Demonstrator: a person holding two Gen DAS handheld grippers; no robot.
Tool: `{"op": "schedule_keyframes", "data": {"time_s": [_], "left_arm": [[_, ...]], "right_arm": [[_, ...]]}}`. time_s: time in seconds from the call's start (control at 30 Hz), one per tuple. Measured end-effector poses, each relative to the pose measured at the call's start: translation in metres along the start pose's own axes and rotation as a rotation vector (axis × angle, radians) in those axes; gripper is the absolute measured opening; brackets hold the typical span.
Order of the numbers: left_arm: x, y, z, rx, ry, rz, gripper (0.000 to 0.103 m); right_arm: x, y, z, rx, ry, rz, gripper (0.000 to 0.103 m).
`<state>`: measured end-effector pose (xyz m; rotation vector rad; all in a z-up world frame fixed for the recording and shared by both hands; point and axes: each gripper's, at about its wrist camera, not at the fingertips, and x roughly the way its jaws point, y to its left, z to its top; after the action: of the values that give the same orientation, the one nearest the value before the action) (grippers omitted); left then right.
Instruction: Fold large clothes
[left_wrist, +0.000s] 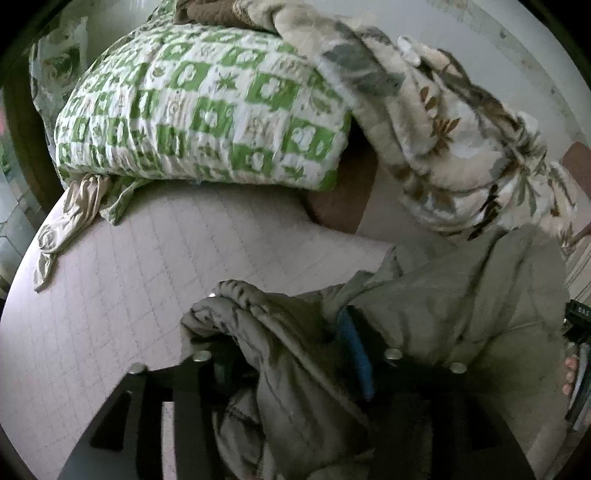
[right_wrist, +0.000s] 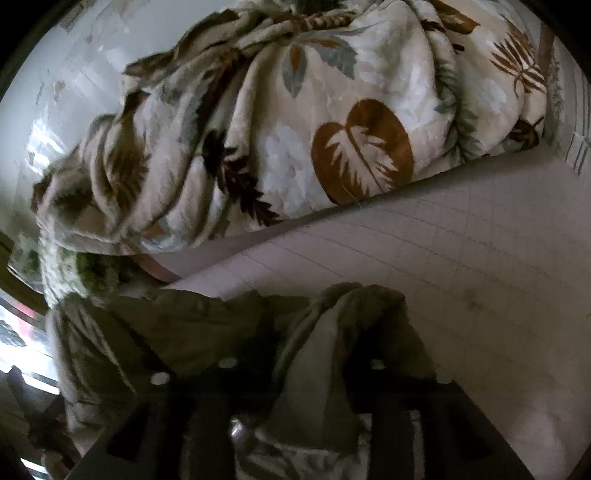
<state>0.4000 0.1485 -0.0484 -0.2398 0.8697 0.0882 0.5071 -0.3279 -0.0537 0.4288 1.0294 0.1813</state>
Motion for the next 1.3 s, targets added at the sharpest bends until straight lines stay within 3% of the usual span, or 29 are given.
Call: {"op": "schedule_keyframes", "data": {"time_s": [0.03,0.07,0.1,0.17,0.27,0.33,0.47,0.67,0.77,0.9,1.0,1.07,1.3], "left_arm": [[-0.002,0.0,0.001,-0.009,-0.005,-0.015,0.063],[-0.006,0.0,0.003,-0.024,-0.013,-0.034,0.071],[-0.009,0.0,0.005,-0.034,-0.019,-0.044,0.077],[-0.016,-0.001,0.009,-0.033,-0.033,-0.041,0.081],[-0.031,-0.008,0.017,0.027,-0.105,0.016,0.102],[-0.044,-0.016,0.023,0.102,-0.163,0.058,0.102],[-0.059,-0.026,0.026,0.169,-0.17,0.064,0.102],[-0.068,-0.056,0.003,0.2,-0.127,-0.04,0.102],[-0.056,-0.078,-0.004,0.201,-0.071,-0.084,0.102],[-0.022,-0.118,-0.01,0.293,-0.009,0.0,0.102],[0.014,-0.133,-0.02,0.349,0.066,0.127,0.102],[0.043,-0.131,-0.028,0.363,0.134,0.17,0.103],[0.069,-0.133,-0.03,0.376,0.142,0.201,0.103]], "right_arm": [[-0.004,0.0,0.0,0.007,-0.007,0.025,0.065],[-0.007,0.001,0.001,0.012,-0.02,0.045,0.096],[-0.011,0.003,0.002,0.003,-0.041,0.034,0.103],[-0.02,0.01,0.004,-0.049,-0.082,-0.048,0.103],[-0.026,0.013,0.006,-0.058,-0.081,-0.045,0.103],[-0.031,0.013,0.006,-0.065,-0.088,-0.042,0.103],[-0.034,0.018,-0.002,-0.086,-0.082,-0.041,0.103],[-0.047,0.047,-0.025,-0.168,-0.098,-0.037,0.103],[-0.04,0.071,-0.036,-0.244,-0.03,-0.025,0.103],[-0.021,0.091,-0.043,-0.301,0.04,-0.054,0.103],[0.012,0.091,-0.049,-0.339,0.123,-0.209,0.103],[0.033,0.08,-0.052,-0.343,0.173,-0.281,0.103],[0.064,0.053,-0.052,-0.309,0.174,-0.266,0.103]]}}
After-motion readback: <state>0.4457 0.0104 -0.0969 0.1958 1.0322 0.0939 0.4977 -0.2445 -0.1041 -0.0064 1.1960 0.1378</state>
